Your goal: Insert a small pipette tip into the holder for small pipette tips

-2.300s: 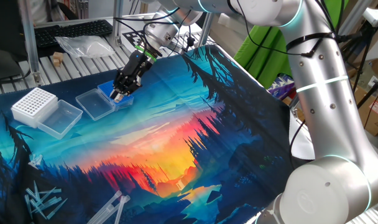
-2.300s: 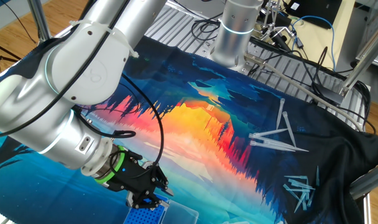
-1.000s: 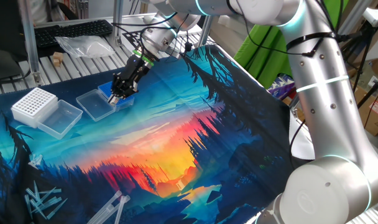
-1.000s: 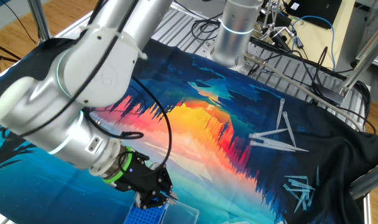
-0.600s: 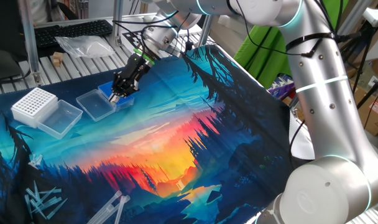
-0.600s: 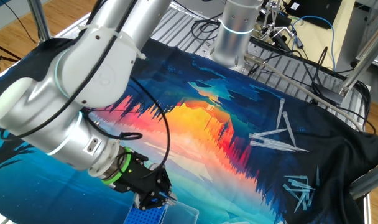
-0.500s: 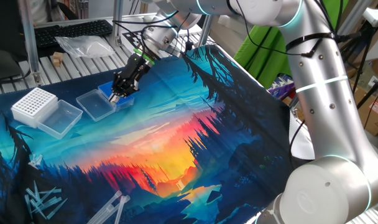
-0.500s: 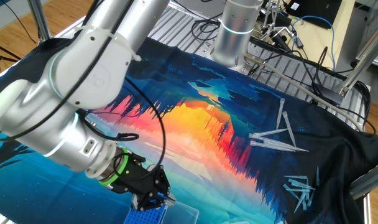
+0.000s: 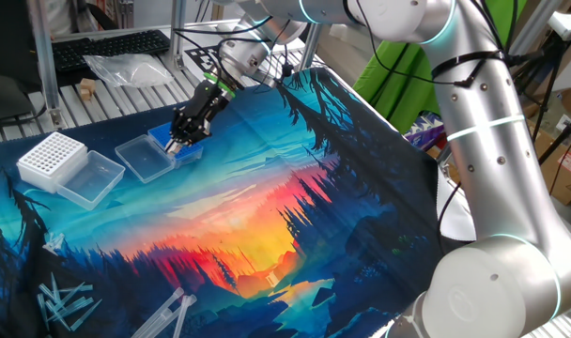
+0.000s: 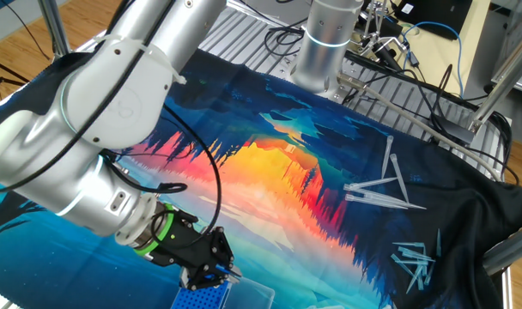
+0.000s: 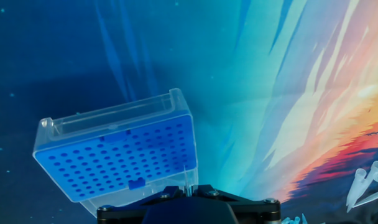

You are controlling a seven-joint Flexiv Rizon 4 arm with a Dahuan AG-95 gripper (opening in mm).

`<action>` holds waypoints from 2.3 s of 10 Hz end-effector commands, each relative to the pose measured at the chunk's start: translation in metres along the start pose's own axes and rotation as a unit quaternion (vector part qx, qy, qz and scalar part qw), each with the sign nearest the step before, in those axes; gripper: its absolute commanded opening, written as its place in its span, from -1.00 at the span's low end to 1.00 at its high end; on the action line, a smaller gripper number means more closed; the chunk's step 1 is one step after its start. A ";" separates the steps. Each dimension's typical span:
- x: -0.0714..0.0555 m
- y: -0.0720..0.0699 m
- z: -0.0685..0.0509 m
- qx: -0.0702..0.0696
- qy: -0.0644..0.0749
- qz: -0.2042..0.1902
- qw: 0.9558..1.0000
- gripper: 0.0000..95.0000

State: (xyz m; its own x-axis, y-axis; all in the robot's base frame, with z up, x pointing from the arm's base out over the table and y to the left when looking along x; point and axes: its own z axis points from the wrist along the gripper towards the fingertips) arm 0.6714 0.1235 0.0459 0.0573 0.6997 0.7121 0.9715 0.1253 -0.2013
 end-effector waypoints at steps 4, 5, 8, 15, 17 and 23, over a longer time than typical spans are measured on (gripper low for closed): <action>-0.005 0.003 -0.004 0.003 0.014 -0.004 1.000 -1.00; -0.007 0.004 -0.004 0.004 0.016 -0.003 1.000 -1.00; -0.007 0.004 -0.004 0.011 0.027 0.002 1.000 -1.00; -0.007 0.004 -0.004 0.030 0.044 0.019 0.998 -1.00; -0.007 0.004 -0.004 0.031 0.046 0.026 0.998 -1.00; -0.009 0.002 -0.005 0.033 0.041 0.012 0.999 -1.00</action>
State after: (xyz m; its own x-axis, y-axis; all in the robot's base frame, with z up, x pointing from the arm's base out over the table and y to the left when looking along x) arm 0.6738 0.1137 0.0434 0.0988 0.6441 0.7586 0.9520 0.1609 -0.2605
